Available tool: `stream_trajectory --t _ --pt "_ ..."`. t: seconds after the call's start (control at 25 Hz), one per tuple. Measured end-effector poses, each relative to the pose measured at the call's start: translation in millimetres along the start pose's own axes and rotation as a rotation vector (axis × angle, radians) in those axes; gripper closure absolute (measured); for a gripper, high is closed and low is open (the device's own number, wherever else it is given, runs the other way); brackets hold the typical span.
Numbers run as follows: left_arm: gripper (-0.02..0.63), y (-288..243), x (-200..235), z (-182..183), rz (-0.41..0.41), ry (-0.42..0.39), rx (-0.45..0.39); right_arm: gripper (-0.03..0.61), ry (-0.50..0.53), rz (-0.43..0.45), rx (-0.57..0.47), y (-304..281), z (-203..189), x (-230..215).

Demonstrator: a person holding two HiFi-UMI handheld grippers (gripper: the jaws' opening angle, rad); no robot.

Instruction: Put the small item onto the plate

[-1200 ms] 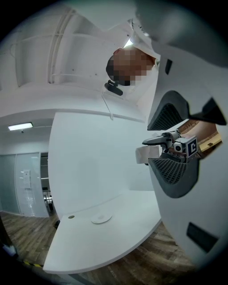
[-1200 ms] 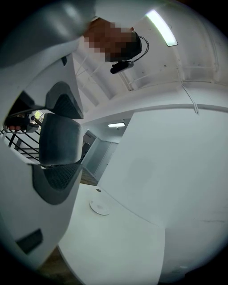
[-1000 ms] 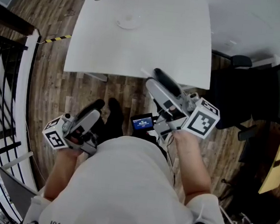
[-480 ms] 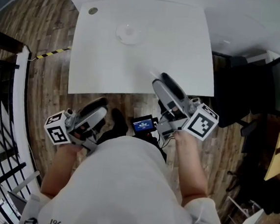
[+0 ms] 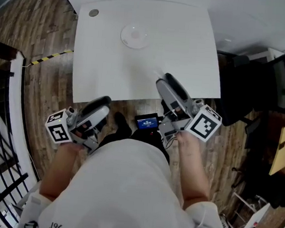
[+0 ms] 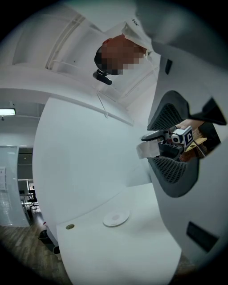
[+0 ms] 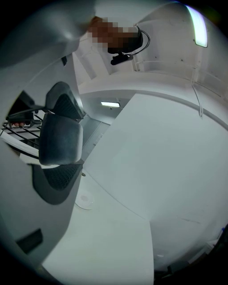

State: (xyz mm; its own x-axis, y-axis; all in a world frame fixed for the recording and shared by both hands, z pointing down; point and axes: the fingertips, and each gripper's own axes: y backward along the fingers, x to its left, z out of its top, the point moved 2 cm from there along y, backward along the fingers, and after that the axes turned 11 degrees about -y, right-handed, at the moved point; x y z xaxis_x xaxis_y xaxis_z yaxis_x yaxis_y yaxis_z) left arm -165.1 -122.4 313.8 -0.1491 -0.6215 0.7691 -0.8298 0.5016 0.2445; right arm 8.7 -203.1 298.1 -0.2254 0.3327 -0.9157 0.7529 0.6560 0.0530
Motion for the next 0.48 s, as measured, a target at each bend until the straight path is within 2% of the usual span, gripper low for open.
stream_trajectory --t 0.2,0.48 --pt "0.433 -11.5 8.8 2.2 0.007 -0.007 -0.013 0.256 0.001 -0.004 0.035 -11.6 9.5 -10.4" --pt "0.433 -27.2 25.4 2.3 0.058 -0.031 -0.049 0.256 -0.004 -0.006 0.105 -32.8 24.5 -28.9"
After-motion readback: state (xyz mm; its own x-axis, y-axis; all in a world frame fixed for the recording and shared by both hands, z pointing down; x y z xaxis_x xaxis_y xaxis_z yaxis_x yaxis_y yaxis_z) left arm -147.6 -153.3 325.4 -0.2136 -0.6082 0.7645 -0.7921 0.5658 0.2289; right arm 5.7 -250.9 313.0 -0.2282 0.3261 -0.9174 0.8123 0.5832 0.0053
